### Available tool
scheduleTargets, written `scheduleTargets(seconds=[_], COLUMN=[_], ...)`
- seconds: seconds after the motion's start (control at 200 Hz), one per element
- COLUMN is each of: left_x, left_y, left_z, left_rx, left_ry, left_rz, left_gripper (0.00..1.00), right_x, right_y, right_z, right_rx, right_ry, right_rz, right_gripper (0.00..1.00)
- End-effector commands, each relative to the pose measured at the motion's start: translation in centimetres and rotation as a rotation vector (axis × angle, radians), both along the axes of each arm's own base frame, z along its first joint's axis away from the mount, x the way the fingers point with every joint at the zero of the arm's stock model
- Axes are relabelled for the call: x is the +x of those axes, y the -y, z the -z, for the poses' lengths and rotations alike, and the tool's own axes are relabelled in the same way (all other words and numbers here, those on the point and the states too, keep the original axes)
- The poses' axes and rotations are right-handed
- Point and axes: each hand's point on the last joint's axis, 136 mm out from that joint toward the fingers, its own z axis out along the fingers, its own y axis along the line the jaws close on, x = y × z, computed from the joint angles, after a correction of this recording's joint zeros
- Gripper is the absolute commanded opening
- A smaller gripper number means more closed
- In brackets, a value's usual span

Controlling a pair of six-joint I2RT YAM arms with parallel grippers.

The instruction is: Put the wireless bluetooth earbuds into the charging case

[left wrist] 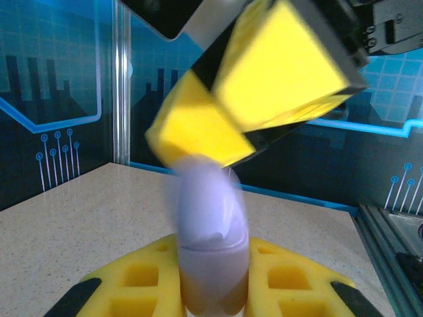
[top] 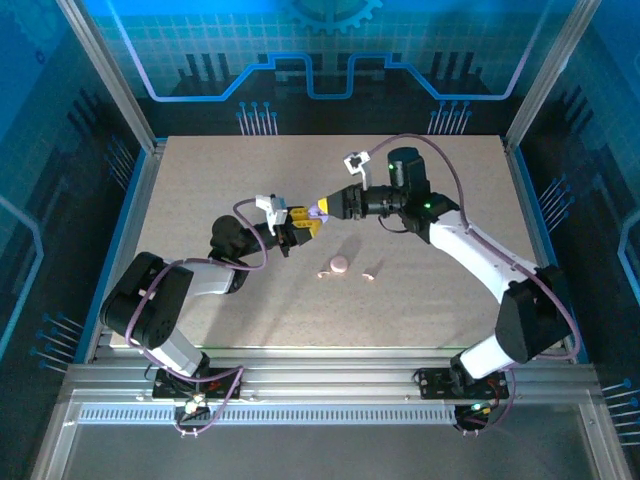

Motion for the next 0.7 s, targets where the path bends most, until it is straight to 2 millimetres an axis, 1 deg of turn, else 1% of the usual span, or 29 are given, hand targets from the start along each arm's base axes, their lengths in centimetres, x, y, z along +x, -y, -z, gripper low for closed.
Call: scheduleTargets(seconds=[0.0,0.07,0.13,0.155,0.19,0.21,0.245,0.325,0.415,0.49,0.57,0.695], left_x=[0.4,0.3,0.3,0.3,0.2,0.1,-0.1,-0.5,-0.9,-1.2,-1.4,-1.8], left_y=[0.2,0.2,0.2,0.3,0.3,0.4,0.4,0.5,0.5,0.5,0.5,0.7], left_z=[-1.2,-1.1,-1.2,-1.2,-1.4,-1.4,-1.6,-1.9,-2.4,-2.5,-2.6,-2.8], left_rx=[-0.024,-0.024,-0.028,-0.028,-0.031,-0.031,-0.032,-0.033,-0.035,-0.035,-0.034,-0.031], left_ry=[0.021,0.015,0.006,0.005,0.004,0.003,0.004,0.011,0.019,0.022,0.026,0.033], left_rz=[-0.003,0.003,0.007,0.014,0.021,0.027,0.038,0.054,0.070,0.079,0.089,0.105], left_gripper=[0.11,0.11,0.11,0.11,0.11,0.11,0.11,0.11,0.11,0.11,0.11,0.11], right_x=[-2.0,-2.0,-1.8,-1.7,-1.5,-1.4,-1.4,-1.9,-3.4,-3.9,-3.6,-3.3], right_y=[0.6,1.0,1.4,1.5,1.7,1.8,2.0,2.1,1.9,1.8,1.7,0.9], right_z=[-2.2,-2.4,-2.0,-1.8,-1.3,-1.2,-0.9,-0.7,-1.2,-1.4,-1.6,-1.3], right_rx=[0.052,0.061,0.041,0.025,-0.003,-0.018,-0.039,-0.078,-0.092,-0.101,-0.119,-0.127], right_ry=[0.072,0.086,0.092,0.098,0.111,0.126,0.158,0.308,0.542,0.656,0.685,0.677], right_rz=[-0.059,-0.049,-0.024,-0.017,-0.002,0.004,0.005,-0.028,-0.100,-0.132,-0.152,-0.224], right_gripper=[0.39,0.38,0.39,0.42,0.50,0.53,0.56,0.63,0.63,0.62,0.62,0.61])
